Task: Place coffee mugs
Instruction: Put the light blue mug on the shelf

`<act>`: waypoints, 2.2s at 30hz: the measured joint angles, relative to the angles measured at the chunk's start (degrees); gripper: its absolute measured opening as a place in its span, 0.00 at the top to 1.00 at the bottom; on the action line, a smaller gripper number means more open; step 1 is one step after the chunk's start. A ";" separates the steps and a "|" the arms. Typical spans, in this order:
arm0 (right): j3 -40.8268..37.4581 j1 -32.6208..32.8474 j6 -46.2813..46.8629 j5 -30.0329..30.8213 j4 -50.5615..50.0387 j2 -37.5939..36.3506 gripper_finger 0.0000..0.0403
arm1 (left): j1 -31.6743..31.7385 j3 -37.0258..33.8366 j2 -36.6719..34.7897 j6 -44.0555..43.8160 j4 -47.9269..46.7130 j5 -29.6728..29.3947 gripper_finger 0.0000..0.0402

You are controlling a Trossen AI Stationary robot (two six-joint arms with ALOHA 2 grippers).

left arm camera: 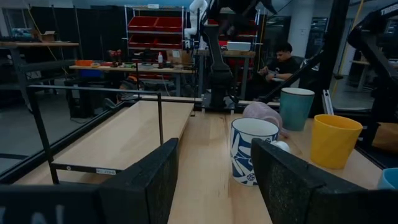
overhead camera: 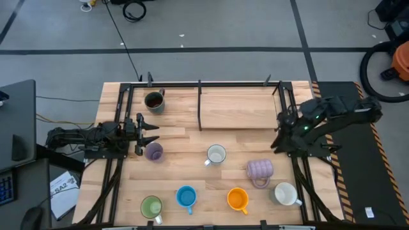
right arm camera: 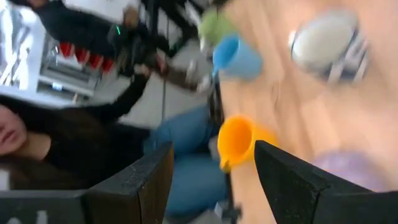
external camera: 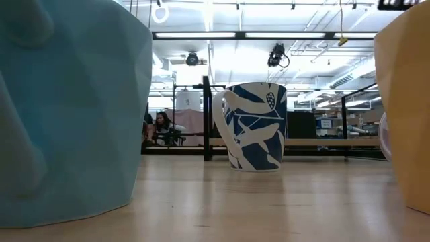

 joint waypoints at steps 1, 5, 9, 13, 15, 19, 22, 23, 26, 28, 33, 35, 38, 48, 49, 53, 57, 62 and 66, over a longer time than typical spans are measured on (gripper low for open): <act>0.00 1.08 1.43 -0.39 -0.95 0.97 0.43 | 0.02 0.00 0.00 0.00 0.00 0.00 0.49; 0.00 6.42 6.17 -0.39 -5.47 4.43 0.43 | 0.01 0.00 0.00 0.00 0.00 0.00 0.49; 0.00 12.32 8.16 2.64 -8.70 7.71 0.43 | 0.02 0.01 0.00 0.00 0.00 0.00 0.49; 0.00 17.58 8.39 5.71 -10.35 11.10 0.43 | 0.02 0.00 0.00 0.00 0.00 0.00 0.49; 0.00 19.68 8.39 6.83 -10.60 12.78 0.43 | 0.00 0.00 0.00 0.00 0.00 0.00 0.49; 0.00 23.10 9.77 6.87 -11.53 16.24 0.43 | 0.02 0.01 0.00 0.00 0.00 0.00 0.49; 0.00 25.65 13.30 6.84 -12.47 18.52 0.43 | 0.00 0.00 0.00 0.00 -0.02 0.00 0.49; 0.00 26.59 14.76 6.77 -12.62 19.31 0.43 | 0.01 0.00 0.00 0.00 0.00 0.00 0.49; 0.00 29.51 17.98 6.35 -12.59 21.31 0.43 | 0.02 0.00 0.00 0.00 0.00 0.00 0.49; 0.00 31.52 19.63 6.57 -12.60 22.67 0.43 | 0.01 0.00 0.00 0.00 0.00 0.00 0.49; 0.00 35.33 23.00 6.71 -12.59 26.37 0.43 | 0.02 0.00 0.00 0.00 0.00 0.00 0.49; 0.00 36.39 23.39 6.72 -12.60 27.86 0.43 | 0.02 0.02 0.00 0.00 0.00 0.00 0.49; 0.00 37.37 23.40 6.72 -12.62 29.97 0.43 | 0.00 0.00 0.00 0.00 0.00 0.00 0.49; 0.13 37.56 23.83 6.62 -12.73 33.02 0.43 | 0.00 0.00 0.00 0.00 0.00 0.00 0.49; 0.09 37.56 24.24 6.64 -12.75 32.76 0.43 | 0.00 0.00 0.00 0.00 0.00 0.00 0.49; -0.09 37.57 25.27 6.79 -13.15 31.62 0.43 | 0.00 0.00 0.00 0.00 0.00 0.00 0.49; -0.09 37.56 25.26 6.79 -15.09 31.48 0.44 | 0.02 0.01 -0.01 0.00 0.00 0.00 0.49; -0.09 37.56 25.26 9.09 -18.13 31.48 0.46 | 0.00 0.00 0.00 -0.02 0.00 0.00 0.49; -0.09 37.56 24.76 12.29 -18.34 31.48 0.46 | 0.00 0.00 0.00 -0.02 0.00 0.00 0.49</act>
